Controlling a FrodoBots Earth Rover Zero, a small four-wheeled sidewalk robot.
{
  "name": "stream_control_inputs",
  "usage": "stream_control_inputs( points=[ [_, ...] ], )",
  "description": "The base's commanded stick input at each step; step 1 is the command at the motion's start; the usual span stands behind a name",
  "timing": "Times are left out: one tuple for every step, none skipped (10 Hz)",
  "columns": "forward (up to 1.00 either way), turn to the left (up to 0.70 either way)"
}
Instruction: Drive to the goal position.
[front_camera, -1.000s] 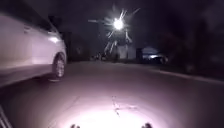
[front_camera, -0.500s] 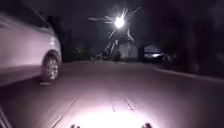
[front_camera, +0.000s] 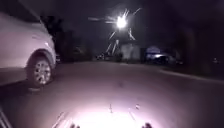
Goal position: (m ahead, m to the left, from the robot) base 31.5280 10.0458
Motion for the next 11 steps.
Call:
stream_control_inputs(
  points=[
    [1.0,0.0],
    [1.0,0.0],
    [1.0,0.0],
    [1.0,0.0],
    [1.0,0.0],
    [1.0,0.0],
    [1.0,0.0],
    [1.0,0.0],
    [1.0,0.0],
    [1.0,0.0],
    [1.0,0.0]
  ],
)
